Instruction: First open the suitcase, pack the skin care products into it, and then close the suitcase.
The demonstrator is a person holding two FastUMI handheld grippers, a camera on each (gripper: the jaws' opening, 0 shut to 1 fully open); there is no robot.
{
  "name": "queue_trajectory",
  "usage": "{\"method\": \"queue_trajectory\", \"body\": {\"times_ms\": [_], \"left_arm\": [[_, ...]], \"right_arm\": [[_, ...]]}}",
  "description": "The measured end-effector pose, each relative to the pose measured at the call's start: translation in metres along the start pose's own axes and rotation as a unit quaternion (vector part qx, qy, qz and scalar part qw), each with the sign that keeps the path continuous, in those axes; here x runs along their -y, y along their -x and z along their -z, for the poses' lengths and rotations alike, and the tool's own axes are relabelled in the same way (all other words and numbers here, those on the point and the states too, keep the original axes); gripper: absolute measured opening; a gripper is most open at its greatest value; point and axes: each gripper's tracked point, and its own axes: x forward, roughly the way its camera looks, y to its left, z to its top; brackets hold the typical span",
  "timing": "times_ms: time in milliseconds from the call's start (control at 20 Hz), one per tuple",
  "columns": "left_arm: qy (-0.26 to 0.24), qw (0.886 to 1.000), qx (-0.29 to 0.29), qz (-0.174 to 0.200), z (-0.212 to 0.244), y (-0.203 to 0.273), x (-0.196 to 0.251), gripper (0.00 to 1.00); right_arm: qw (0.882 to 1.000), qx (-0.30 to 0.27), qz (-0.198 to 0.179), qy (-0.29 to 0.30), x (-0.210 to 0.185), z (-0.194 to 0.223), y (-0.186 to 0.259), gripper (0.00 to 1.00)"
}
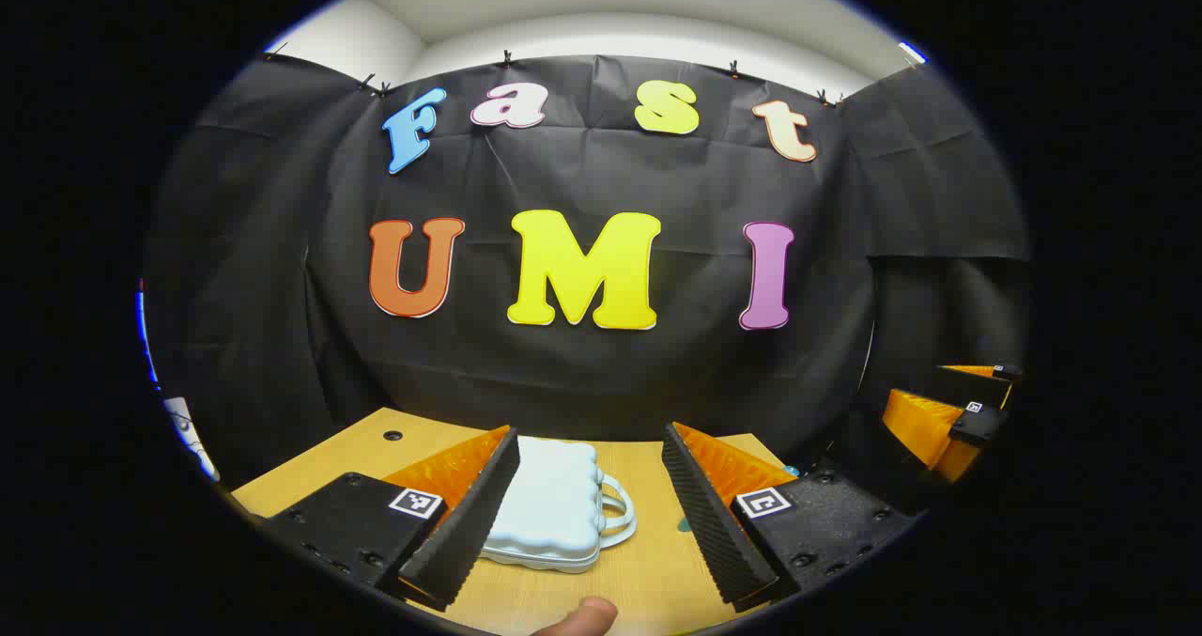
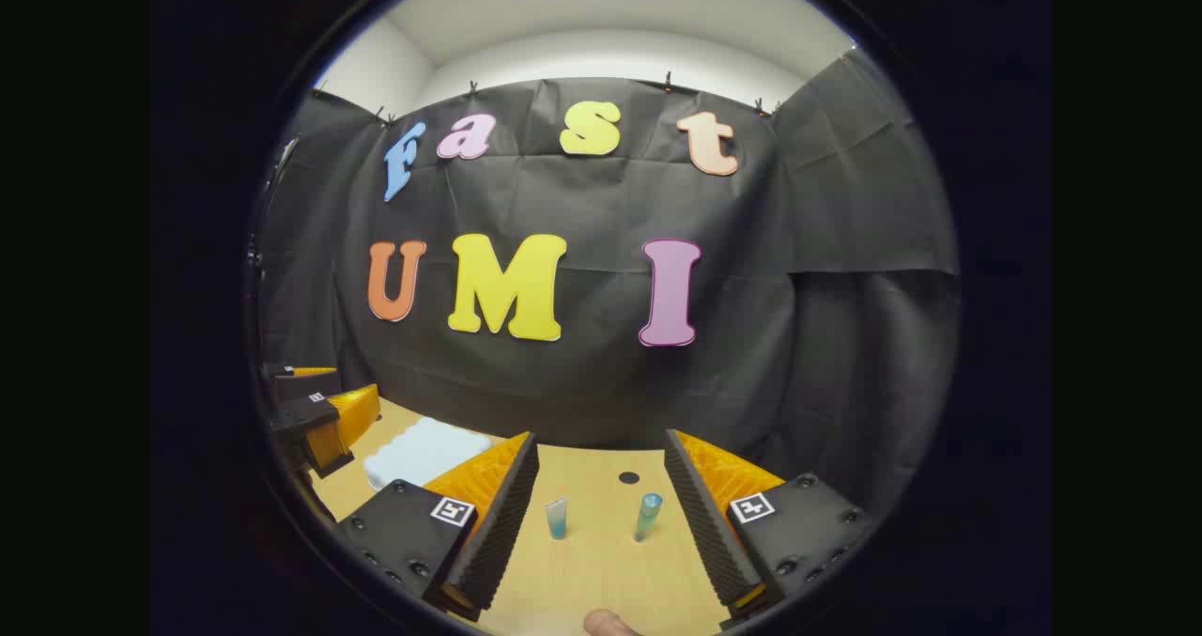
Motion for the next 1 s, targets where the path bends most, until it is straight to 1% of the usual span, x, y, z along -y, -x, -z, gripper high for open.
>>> {"method": "queue_trajectory", "body": {"times_ms": [350, 800, 1000], "left_arm": [[-0.002, 1.000, 0.001, 0.007, 0.001, -0.019, 0.015, 0.98], [-0.007, 1.000, -0.017, -0.005, 0.013, -0.028, 0.011, 0.98], [-0.009, 1.000, -0.008, -0.005, 0.009, -0.029, 0.011, 0.98]], "right_arm": [[1.000, -0.002, -0.006, 0.001, 0.006, -0.005, -0.024, 0.80], [1.000, -0.011, -0.015, -0.002, 0.006, 0.004, -0.044, 0.80], [1.000, -0.019, -0.021, 0.004, 0.003, 0.007, -0.049, 0.80]]}}
